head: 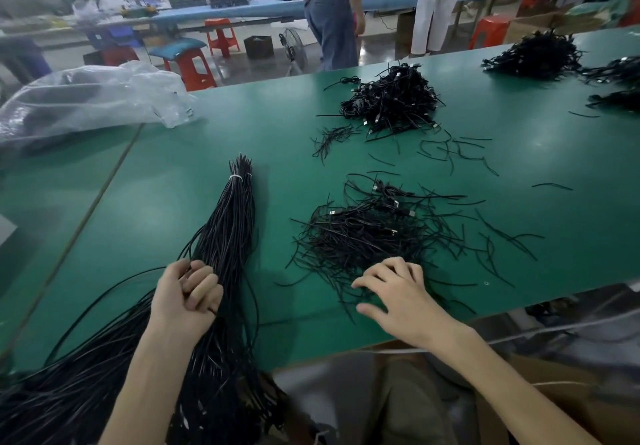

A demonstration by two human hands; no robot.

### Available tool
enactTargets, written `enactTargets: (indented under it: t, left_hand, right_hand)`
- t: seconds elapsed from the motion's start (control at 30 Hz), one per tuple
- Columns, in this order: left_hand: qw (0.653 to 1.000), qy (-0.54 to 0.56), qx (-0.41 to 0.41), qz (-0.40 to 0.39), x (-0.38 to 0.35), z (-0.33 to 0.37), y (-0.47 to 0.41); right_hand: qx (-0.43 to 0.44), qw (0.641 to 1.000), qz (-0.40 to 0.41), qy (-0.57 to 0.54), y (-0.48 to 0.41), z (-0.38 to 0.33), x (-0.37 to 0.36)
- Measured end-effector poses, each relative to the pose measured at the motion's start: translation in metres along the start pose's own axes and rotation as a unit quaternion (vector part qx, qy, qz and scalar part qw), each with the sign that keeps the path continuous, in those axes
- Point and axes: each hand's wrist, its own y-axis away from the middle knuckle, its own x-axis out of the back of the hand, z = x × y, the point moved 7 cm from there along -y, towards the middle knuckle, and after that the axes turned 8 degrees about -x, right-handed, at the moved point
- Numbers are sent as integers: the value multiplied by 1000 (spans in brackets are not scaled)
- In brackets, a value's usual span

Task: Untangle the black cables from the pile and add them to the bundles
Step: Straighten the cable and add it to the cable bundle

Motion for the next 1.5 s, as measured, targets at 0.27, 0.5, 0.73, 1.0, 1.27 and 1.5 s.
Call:
enactTargets:
  t: [0.27,0.5,0.73,1.0,1.27,1.5]
  left_hand:
    - [989,83,8,-124,-64,-17,34]
    - [976,111,-178,-58,-71,12,43]
    - [973,58,-209,-85,-82,4,57]
    - [978,15,-162,-133,-83,-12,57]
    - [940,-202,-88,-259,-93,-22,61]
    - [881,-292,-75,-364,-94,-23,71]
  right_hand:
    - [150,988,-8,34,16,-112,-6]
    - [196,922,-308,-129,24,-159,-29]
    - [62,908,-133,-392,0,-162,-9]
    - [26,880,-40,-473,-8,-147,8]
    - [39,862,-16,-505,-9,-138,15]
    - [57,864,-40,-499,-7,-130,19]
